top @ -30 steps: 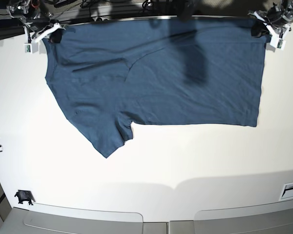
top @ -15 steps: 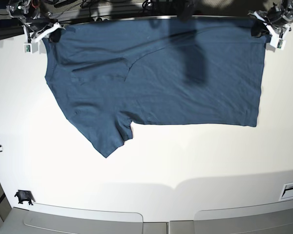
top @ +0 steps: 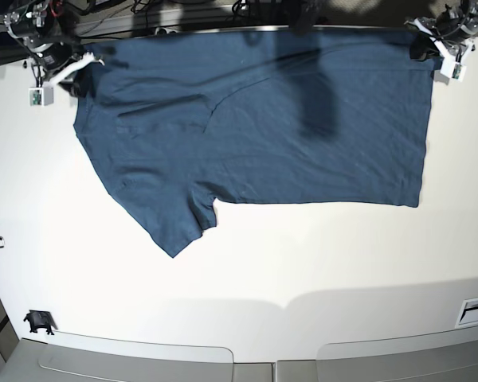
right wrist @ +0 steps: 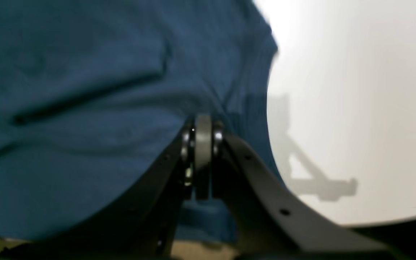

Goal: Fold the T-shirt properly
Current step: 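Pull both held corners toward the robot, stretching the shirt flat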

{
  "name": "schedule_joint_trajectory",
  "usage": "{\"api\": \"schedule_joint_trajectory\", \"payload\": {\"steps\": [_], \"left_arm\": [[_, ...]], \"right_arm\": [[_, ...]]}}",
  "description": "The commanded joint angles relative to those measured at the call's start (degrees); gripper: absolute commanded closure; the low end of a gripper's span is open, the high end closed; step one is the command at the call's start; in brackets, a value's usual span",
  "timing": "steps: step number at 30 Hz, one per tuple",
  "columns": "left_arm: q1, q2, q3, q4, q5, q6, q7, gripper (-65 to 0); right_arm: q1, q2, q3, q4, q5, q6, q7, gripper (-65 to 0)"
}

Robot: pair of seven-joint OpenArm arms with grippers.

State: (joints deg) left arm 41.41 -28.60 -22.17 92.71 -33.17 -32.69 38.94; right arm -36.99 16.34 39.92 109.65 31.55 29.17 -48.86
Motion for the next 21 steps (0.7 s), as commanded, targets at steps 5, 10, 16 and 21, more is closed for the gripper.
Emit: {"api": "schedule_joint_trajectory", "payload": {"steps": [5,10,16,21], "left_arm": [[1.1,-0.3,0.3,1.2,5.1,1.4,5.2,0.0],[1.1,-0.3,0.3,5.5,5.1,1.4,5.2,0.0],[1.1,-0.4,0.3,11.9,9.5,1.5,5.2,0.0],[1.1,-1.9,0.3,16.2,11.6,3.0,5.0,0.0]], "right_arm": [[0.2,0.8,0.6,4.1,0.6,0.2,1.8,0.0],[0.1,0.8,0.6,4.4,0.6,0.2,1.9,0.0],[0.1,0.8,0.6,4.4,0.6,0.2,1.9,0.0],[0.2,0.8,0.6,4.4,0.6,0.2,2.0,0.0]]}}
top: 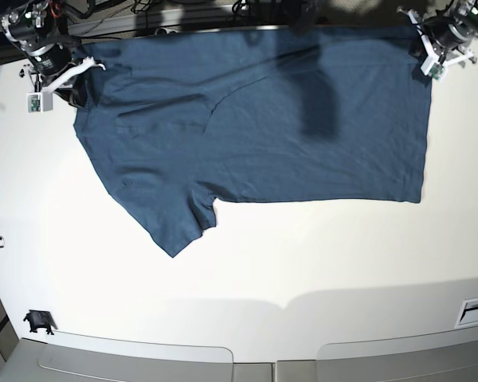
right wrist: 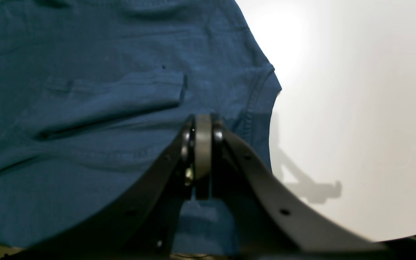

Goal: Fold the T-shirt properly
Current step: 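Pull both held corners toward the robot, stretching the shirt flat, then release the right gripper and move it down along the shirt's side edge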

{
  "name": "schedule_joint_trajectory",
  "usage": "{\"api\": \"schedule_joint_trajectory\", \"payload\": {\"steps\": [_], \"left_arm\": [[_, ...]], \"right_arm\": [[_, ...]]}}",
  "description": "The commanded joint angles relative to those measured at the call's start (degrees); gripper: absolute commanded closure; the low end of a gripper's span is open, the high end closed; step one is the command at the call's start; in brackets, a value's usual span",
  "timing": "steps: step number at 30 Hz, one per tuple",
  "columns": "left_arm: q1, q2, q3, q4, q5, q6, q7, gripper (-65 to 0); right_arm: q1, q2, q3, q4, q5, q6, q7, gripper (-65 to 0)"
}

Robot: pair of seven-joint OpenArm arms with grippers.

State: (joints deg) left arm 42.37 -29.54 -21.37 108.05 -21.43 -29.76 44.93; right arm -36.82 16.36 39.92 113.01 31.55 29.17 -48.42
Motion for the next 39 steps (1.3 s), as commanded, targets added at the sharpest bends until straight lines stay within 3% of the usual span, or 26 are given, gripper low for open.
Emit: {"api": "schedule_joint_trajectory", "payload": {"steps": [1,8,11,19,26,31,33,37,39], "left_arm": [[0.2,-1.3,-0.5,1.6,0.5,1.3,-1.4,0.0],[0.2,-2.8,-0.5,5.2,9.1,8.0,-7.6,0.0],[-1.1,-2.9,-0.5,5.4,11.2,9.0,-8.4,0.0],[-7.1,-2.8,-0.5,5.4,9.7,9.1,-12.0,0.0],[-10.2,-2.7,-0.5,5.4,4.4,9.2,-12.1,0.0],[-10.1,-2.7,-0.4,5.4,4.4,9.2,-12.0,0.0],[-10.1,-2.7,-0.4,5.4,4.4,9.2,-12.0,0.0],[-10.1,-2.7,-0.5,5.4,4.4,9.2,-12.0,0.0],[-10.1,-2.7,-0.4,5.4,4.3,9.2,-12.0,0.0]], "right_arm": [[0.0,0.8,0.6,1.0,0.6,0.2,1.7,0.0],[0.0,0.8,0.6,1.0,0.6,0.2,2.2,0.0],[0.0,0.8,0.6,1.0,0.6,0.2,2.2,0.0],[0.6,0.7,0.6,1.0,0.6,0.2,6.4,0.0],[9.2,0.4,0.6,1.0,0.1,0.2,6.5,0.0],[15.3,0.4,0.6,1.0,-4.7,0.2,10.3,-28.7],[17.0,0.3,0.6,0.8,-7.4,0.2,12.3,-32.1],[20.5,0.4,0.6,-1.8,-13.4,0.1,15.1,-32.1],[22.4,1.0,0.6,-5.5,-13.6,0.1,15.9,-32.2]]}}
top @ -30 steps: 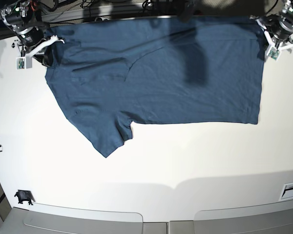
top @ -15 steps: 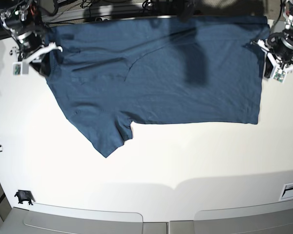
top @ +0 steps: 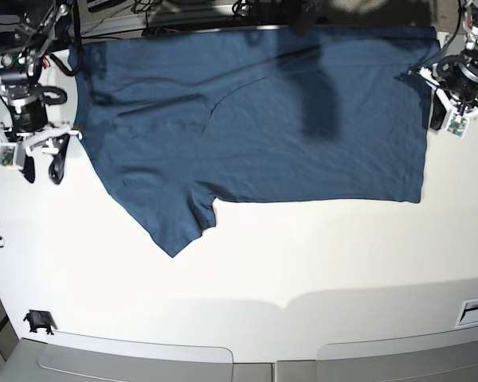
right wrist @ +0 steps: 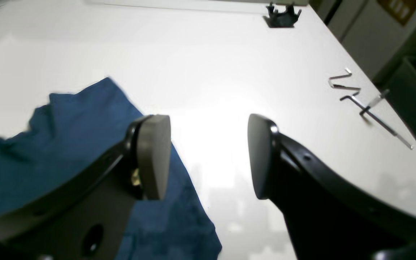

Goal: Fold the T-shirt properly
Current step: 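Release the right gripper and move it down along the shirt's side edge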

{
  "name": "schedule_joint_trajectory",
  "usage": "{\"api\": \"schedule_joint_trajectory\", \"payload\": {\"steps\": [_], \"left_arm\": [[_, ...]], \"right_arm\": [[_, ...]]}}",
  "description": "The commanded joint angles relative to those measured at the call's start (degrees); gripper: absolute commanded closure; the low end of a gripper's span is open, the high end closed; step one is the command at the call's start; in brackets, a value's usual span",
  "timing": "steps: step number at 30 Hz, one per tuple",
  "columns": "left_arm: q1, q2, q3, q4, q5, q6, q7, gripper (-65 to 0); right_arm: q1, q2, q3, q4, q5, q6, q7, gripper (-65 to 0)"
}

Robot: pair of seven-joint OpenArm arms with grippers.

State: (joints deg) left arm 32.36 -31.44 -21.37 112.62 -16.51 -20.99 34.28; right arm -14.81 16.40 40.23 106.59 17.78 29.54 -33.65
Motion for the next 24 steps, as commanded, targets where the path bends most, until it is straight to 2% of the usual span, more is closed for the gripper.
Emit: {"api": "schedule_joint_trajectory", "payload": {"steps": [1,6,10,14,18,24], "left_arm": [[-0.1,-0.8,-0.4,0.8,-0.5,0.5,-1.4,0.0],[-0.1,-0.8,-0.4,0.8,-0.6,0.5,-1.4,-1.0],[-0.1,-0.8,-0.4,0.8,-3.0,0.5,-1.3,-4.0],[-0.1,-0.8,-0.4,0.8,-3.3,0.5,-1.4,-4.0],[-0.1,-0.8,-0.4,0.8,-3.3,0.5,-1.3,-4.0],[-0.1,-0.2,-0.4,0.8,-3.3,0.5,-1.4,-4.0]], "right_arm": [[1.4,1.5,0.3,-1.5,0.3,-0.2,1.3,-32.2],[8.2,5.7,0.2,-17.9,4.1,0.3,1.5,-37.1],[14.9,9.8,0.2,-32.2,11.1,4.4,0.1,-37.1],[21.9,13.0,-1.2,-44.7,18.2,9.1,-7.6,-37.1],[27.1,14.4,-5.6,-53.8,19.3,10.5,-9.1,-37.1],[30.2,13.6,-16.9,-58.4,19.3,10.5,-10.6,-37.1]]}}
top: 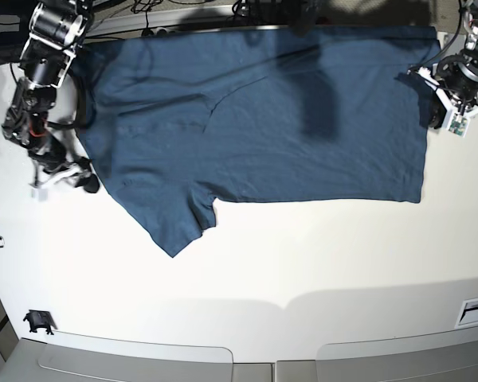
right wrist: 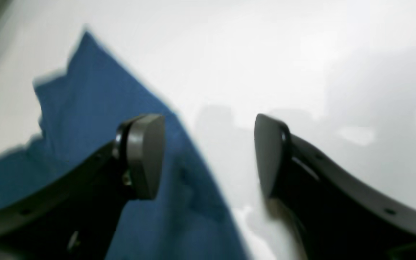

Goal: Fold the T-shirt properly
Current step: 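Release the right gripper and move it down along the shirt's side edge, then move the left gripper along the shirt's side edge and grasp the hem corner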

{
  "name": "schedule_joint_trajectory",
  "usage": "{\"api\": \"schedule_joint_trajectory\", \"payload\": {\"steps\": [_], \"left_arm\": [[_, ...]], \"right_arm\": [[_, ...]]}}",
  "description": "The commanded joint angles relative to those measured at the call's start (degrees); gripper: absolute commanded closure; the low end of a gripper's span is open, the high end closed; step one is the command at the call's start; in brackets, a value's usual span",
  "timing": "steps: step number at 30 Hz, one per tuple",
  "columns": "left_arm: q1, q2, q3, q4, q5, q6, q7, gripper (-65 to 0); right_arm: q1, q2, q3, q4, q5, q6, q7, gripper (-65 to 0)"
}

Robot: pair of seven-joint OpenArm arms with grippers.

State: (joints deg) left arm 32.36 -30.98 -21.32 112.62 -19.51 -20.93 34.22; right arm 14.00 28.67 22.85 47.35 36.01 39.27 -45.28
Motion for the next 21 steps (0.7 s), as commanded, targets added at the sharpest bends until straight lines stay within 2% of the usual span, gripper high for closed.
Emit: {"api": "schedule_joint_trajectory", "payload": {"steps": [1,6,10,14,20,21], "left_arm": [[-0.1,-0.3,-0.5,0.8,-0.3,0.4,-1.3,-4.0],[-0.1,1.8,-0.5,0.8,-0.3,0.4,-1.3,-4.0],[-0.1,1.9,-0.4,0.8,-0.5,0.4,-1.3,-4.0],[-0.1,1.9,-0.4,0.8,-0.5,0.4,-1.3,-4.0],[-0.1,1.9,-0.4,0.8,-0.5,0.4,-1.3,-4.7],[-0.1,1.9,-0.4,0.8,-0.5,0.4,-1.3,-6.1]], "right_arm": [[1.4,1.1,-1.5,0.8,1.4,0.7,1.1,-37.1],[1.4,0.7,-7.5,0.8,1.7,0.7,2.3,-37.1],[1.4,0.7,-7.9,0.8,2.0,0.7,3.0,-37.1],[1.4,0.2,-7.9,0.8,2.1,0.7,0.5,-37.1],[1.4,-2.1,-7.9,0.8,2.1,0.7,0.4,-36.8],[1.4,-2.4,-7.9,0.8,1.9,0.7,0.4,-34.5]]}}
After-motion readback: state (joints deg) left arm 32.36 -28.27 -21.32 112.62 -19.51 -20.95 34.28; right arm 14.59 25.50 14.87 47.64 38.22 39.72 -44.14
